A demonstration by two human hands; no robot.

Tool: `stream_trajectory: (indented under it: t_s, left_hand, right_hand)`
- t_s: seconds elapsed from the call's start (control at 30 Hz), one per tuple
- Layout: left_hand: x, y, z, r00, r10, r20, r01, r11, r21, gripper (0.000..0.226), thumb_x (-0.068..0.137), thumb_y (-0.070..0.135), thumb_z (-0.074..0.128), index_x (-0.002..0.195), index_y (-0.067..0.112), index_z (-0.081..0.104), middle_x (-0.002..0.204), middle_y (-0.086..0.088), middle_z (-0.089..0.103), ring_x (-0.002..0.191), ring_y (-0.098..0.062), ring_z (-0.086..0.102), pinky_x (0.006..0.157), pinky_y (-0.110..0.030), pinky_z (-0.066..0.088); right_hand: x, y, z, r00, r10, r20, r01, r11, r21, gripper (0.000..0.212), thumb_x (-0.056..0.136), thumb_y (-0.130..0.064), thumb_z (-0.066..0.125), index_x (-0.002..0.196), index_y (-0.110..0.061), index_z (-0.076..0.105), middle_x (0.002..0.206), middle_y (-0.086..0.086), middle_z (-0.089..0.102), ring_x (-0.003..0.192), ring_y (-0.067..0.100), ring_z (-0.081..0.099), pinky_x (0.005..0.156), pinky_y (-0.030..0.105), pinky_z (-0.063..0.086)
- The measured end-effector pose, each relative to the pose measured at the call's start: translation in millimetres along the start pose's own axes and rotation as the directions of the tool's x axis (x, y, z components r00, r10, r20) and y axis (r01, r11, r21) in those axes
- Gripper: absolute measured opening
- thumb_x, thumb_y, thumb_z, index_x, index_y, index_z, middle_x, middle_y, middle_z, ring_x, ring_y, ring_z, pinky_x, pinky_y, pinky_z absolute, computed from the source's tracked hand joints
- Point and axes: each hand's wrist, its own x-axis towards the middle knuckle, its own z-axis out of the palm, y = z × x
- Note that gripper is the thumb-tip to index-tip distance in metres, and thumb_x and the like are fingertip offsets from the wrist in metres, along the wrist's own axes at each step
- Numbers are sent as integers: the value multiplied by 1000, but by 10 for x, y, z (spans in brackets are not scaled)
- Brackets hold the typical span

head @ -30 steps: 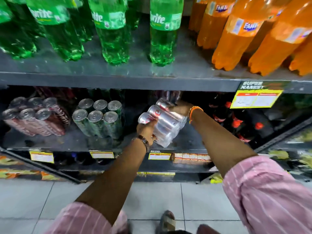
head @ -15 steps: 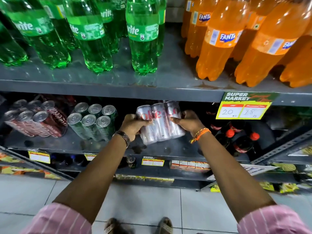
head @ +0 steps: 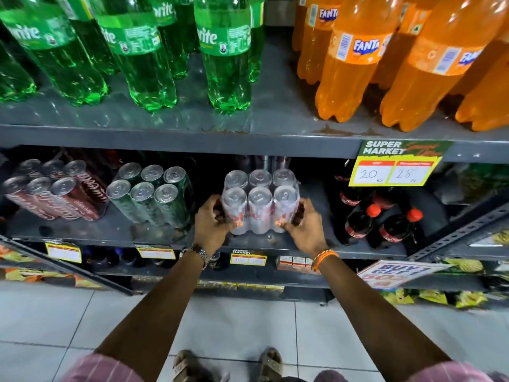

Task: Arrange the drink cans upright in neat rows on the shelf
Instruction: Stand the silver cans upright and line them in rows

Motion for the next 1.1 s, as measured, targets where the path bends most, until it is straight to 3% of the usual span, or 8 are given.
stream_trajectory:
  t_s: [0.17,0.27,0.4,0.5,0.7,0.87,0.97,1.1]
  left_hand:
    - [40,-25,-13,999,-18,45,17,1000,18,67,59,8,79,118,17,49,115,-9,66,100,-18,66,91,-36,56]
    - [198,134,-73,994,-96,52,105,967,-231,79,54,13,67,129,15,42,131,-10,52,118,-20,52,98,-40,48]
    - [508,583,-109,975,-171,139,210,915,-346,53,82,10,53,134,9,47,101,14,59,94,4,54,87,-15,38]
    - [672,720,-24,959,-159,235,222,936,-272,25,96,4,39,100,18,60,76,24,70,67,13,63,70,-10,47]
    - [719,497,-51,924,-258,283,318,929,-191,20,94,8,48,104,14,64,93,-2,66,85,-15,59,74,-24,48]
    - [597,431,-126,934,-221,282,294,923,-249,19,93,6,51,89,18,65,75,10,72,81,-10,60,81,-24,45]
    - [361,353,-137,956,-175,237,222,956,-190,7,88,16,58,90,22,62,90,1,67,88,-12,60,85,-24,47]
    - [56,188,-80,962,-132,241,165,979,-122,14,86,29,63,95,18,59,101,-3,65,100,-17,60,97,-36,45]
  right_hand:
    - [-62,7,51,1000,7,1,-7,999,31,59,68,-7,86,115,-16,52,108,1,70,99,11,66,81,2,49]
    - [-100,-39,9,1000,-5,-10,5,999,41,58,68,-12,88,112,-20,50,108,-1,70,99,10,66,78,-1,46]
    - [-133,-170,-18,996,-29,-84,40,990,134,62,65,-21,90,114,-20,52,104,-9,69,97,0,67,88,19,55]
    - [-115,-283,7,989,-46,-144,71,982,174,64,66,-22,89,120,-15,56,103,-13,68,96,-7,65,88,18,55]
    - [-46,-283,-46,989,-101,-110,111,989,93,66,63,-29,90,120,-18,58,117,-3,68,106,8,65,97,29,54]
    - [153,-220,-82,989,-61,-133,63,998,16,63,55,-55,84,106,-23,65,106,-1,73,99,16,69,87,41,59]
    - [308,-298,-101,976,-11,-217,0,999,-53,42,63,-41,87,89,-13,68,85,5,74,78,21,69,76,38,59]
    - [544,-434,-112,984,40,-173,-65,987,-144,17,78,-24,80,84,-9,74,86,9,77,77,17,70,82,34,59]
